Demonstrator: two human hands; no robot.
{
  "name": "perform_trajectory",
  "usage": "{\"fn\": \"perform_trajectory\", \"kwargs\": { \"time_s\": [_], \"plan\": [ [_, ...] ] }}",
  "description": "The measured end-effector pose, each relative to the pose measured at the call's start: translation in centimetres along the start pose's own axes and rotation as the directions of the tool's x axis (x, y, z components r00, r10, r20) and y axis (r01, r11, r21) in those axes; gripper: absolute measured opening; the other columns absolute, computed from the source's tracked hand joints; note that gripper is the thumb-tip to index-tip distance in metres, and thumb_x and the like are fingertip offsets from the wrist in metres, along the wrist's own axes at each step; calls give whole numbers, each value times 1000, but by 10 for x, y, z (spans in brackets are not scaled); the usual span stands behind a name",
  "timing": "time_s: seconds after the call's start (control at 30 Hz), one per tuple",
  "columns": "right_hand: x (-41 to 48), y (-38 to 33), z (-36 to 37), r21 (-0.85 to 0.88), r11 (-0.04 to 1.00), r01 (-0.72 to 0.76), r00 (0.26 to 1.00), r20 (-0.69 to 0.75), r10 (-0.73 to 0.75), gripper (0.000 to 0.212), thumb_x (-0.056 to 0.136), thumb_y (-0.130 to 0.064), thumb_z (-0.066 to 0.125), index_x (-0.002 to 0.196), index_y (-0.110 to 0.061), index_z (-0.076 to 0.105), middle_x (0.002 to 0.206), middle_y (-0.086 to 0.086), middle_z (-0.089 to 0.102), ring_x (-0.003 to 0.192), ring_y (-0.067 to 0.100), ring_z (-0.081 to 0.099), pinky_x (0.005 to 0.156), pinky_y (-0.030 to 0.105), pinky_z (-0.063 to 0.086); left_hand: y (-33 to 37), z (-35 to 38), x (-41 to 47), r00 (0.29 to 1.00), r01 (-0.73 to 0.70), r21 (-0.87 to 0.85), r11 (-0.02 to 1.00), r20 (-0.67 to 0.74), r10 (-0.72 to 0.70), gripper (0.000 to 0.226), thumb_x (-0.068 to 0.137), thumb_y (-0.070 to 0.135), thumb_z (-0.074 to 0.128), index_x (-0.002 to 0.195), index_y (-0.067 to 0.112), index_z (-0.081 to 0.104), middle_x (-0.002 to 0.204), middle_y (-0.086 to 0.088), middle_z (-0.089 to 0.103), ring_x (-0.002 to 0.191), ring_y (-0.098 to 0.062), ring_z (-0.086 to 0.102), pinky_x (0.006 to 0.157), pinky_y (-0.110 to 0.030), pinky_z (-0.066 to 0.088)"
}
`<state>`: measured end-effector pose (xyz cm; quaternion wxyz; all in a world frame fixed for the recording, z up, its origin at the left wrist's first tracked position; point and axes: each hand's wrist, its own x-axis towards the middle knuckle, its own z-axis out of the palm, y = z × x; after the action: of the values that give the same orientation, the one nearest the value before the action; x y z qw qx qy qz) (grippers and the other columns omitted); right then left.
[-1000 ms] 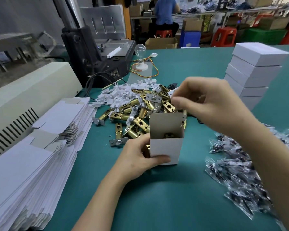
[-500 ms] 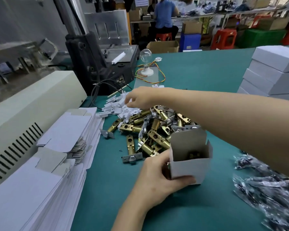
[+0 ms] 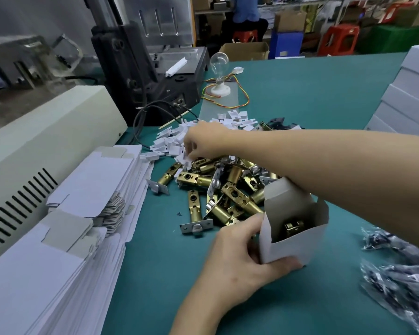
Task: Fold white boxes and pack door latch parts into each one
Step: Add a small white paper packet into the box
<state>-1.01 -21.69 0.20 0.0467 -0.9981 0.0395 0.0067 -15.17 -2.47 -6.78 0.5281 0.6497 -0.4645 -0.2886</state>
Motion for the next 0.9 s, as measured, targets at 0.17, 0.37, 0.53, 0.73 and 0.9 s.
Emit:
{"fn": "perform_trajectory", "kwargs": {
  "time_s": [0.17,0.37,0.53,0.73,0.9],
  "plan": [
    [-1,-1,-5,72,997,-11,998,-66,16,16,92,-23,75,103,-13,81,92,0,74,91,20,68,76,31,53,2,-1,-1,1000,15,-14,1000,-1,-15,42,76,46,88,113,36,71,96,9,74,76,-15,62,65,-32,54],
    [-30,9,-52,201,979,-9,969,-239,58,17,95,-18,72,105,-8,81,100,5,79,82,13,65,68,13,41,3,-1,1,1000,5,-45,999,13,-5,41,78,38,89,115,45,71,105,11,77,92,-18,72,77,-45,62],
    [-102,4,-93,242,968,63,939,-342,24,18,100,-18,67,113,-17,80,110,1,75,103,12,65,85,18,48,3,-1,2,1000,27,-46,999,0,-27,45,75,36,87,117,46,73,109,13,78,100,-14,75,88,-42,63],
    [-229,-5,-124,345,916,203,897,-442,-33,24,103,-27,59,122,-22,74,116,-7,68,108,10,65,88,31,54,5,-3,-1,998,63,-88,994,-4,-64,48,72,47,85,117,51,70,115,14,78,108,-12,74,96,-44,61],
    [-303,-1,-112,347,930,120,944,-330,1,33,101,-35,52,115,-21,78,111,-12,70,105,7,67,87,19,50,10,-1,-1,998,58,-101,993,-15,-60,51,72,51,85,120,54,68,118,11,77,109,-28,73,98,-56,58]
  ]
}}
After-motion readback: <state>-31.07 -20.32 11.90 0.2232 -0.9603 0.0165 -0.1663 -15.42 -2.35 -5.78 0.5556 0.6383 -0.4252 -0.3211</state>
